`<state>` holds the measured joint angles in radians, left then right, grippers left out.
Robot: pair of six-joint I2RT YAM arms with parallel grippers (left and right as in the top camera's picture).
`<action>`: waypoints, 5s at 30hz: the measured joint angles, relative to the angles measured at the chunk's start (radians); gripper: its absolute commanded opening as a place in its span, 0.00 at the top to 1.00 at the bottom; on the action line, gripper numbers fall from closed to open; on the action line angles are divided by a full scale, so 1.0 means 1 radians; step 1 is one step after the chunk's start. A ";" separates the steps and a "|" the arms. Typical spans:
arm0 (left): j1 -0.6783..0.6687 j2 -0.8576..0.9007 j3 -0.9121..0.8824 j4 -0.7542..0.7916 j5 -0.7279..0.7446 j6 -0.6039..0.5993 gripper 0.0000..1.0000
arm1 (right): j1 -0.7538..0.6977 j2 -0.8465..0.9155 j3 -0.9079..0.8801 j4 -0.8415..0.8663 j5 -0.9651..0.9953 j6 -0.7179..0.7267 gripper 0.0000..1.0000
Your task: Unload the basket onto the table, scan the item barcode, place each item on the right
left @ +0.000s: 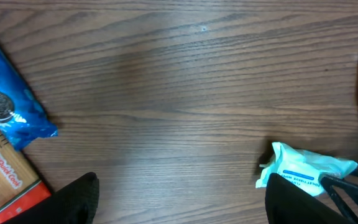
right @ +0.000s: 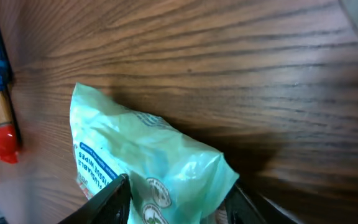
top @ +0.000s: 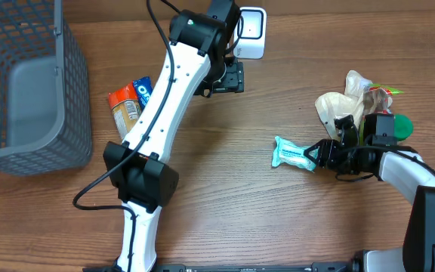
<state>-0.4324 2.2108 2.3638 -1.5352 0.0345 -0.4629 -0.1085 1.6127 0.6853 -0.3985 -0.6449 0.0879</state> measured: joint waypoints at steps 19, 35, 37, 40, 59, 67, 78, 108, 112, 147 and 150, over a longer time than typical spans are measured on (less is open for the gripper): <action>0.000 0.007 -0.002 0.006 0.000 0.003 0.22 | 0.073 0.000 -0.054 0.145 -0.037 0.041 0.96; 0.000 0.008 -0.002 0.005 -0.024 0.003 0.18 | 0.118 0.000 0.081 -0.147 0.018 0.121 0.96; 0.000 0.008 -0.002 0.005 -0.035 0.003 0.16 | 0.144 -0.002 0.146 -0.232 0.077 0.122 0.96; 0.004 0.008 -0.002 0.005 -0.054 0.003 0.13 | 0.211 -0.013 0.243 -0.332 0.194 0.123 0.96; 0.093 0.008 -0.002 -0.001 -0.074 0.003 0.06 | 0.914 -0.055 0.479 -0.497 1.067 0.254 0.96; 0.100 0.008 -0.002 0.005 -0.076 0.003 0.05 | 1.104 -0.054 0.479 -0.514 1.156 0.341 0.96; 0.101 0.008 -0.002 -0.015 -0.056 0.003 0.13 | 1.082 -0.042 0.479 -0.584 1.228 0.481 0.96; -0.076 -0.027 -0.100 -0.095 0.088 -0.090 0.95 | 0.237 0.082 0.480 -0.464 0.152 0.005 0.68; -0.062 -0.040 -0.151 -0.087 0.089 -0.103 0.95 | 0.237 0.092 0.480 -0.447 0.137 -0.004 0.68; -0.201 -0.352 -1.049 0.786 0.131 -0.350 0.96 | 0.213 0.270 0.481 -0.372 0.002 -0.269 0.46; -0.201 -0.352 -1.065 0.803 0.128 -0.352 0.95 | 0.214 0.301 0.481 -0.367 -0.020 -0.278 0.48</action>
<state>-0.6334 1.8587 1.2984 -0.7319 0.1623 -0.8146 0.1055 1.9137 1.1660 -0.7650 -0.6651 -0.1905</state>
